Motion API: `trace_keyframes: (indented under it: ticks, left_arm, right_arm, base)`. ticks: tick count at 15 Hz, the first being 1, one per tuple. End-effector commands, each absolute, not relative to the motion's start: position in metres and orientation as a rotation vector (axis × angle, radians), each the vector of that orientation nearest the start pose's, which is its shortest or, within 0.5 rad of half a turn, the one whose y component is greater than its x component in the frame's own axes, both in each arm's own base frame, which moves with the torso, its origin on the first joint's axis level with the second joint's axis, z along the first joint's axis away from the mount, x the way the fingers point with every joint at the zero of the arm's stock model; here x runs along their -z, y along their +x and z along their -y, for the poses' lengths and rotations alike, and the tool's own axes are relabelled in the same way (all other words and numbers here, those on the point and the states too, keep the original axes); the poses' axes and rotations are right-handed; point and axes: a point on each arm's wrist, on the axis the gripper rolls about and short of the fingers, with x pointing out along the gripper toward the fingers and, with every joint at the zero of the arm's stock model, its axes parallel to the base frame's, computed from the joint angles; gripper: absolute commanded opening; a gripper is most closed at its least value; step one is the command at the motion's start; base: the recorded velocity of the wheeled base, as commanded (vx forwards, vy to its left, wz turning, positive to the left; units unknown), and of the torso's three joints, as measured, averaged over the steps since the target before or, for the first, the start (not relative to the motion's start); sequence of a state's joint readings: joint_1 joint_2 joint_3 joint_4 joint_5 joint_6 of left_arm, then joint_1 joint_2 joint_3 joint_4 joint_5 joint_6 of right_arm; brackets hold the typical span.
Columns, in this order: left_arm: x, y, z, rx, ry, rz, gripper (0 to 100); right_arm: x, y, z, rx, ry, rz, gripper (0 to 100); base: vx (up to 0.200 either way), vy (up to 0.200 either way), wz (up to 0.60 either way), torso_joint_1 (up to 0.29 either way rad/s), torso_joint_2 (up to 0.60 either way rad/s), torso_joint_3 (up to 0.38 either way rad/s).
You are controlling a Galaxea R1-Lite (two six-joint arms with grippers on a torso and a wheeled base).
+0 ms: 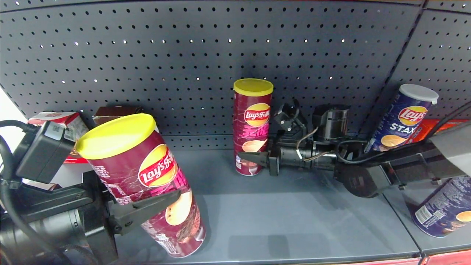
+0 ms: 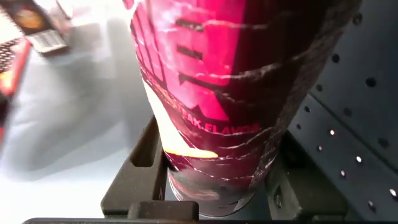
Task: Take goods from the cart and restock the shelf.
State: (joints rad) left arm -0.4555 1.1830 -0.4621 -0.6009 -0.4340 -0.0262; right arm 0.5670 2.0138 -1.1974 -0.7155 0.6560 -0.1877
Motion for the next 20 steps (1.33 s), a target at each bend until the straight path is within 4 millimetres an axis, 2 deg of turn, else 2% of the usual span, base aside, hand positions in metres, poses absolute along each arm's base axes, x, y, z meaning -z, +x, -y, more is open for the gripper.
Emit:
trace_keyframes:
  ticks: [1,6,11,15,20]
  left_arm:
    - [-0.208,0.146,0.082,0.886,-0.023,-0.132,0]
    - [-0.212,0.142,0.08,0.874,-0.023,-0.11,0]
    - [-0.213,0.14,0.079,0.871,-0.022,-0.105,0]
    - [-0.219,0.142,0.08,0.871,-0.023,-0.086,0]
    - [-0.22,0.144,0.081,0.871,-0.024,-0.086,0]
  right_arm:
    - [-0.21,0.296,-0.211,-1.228,-0.162,0.044,0]
    - [-0.209,0.233,-0.199,-1.283,-0.17,0.034,0]
    - [-0.178,0.195,-0.199,-1.284,-0.175,0.056,0]
    - [-0.157,0.185,-0.195,-1.306,-0.186,0.011,0]
    - [-0.142,0.2,-0.199,-1.287,-0.192,-0.008,0]
  base:
    - [0.0,0.0,0.0,0.0,0.0,0.0]
    - [0.0,0.0,0.0,0.0,0.0,0.0]
    - [0.0,0.0,0.0,0.0,0.0,0.0]
    - [0.0,0.0,0.0,0.0,0.0,0.0]
    - [0.0,0.0,0.0,0.0,0.0,0.0]
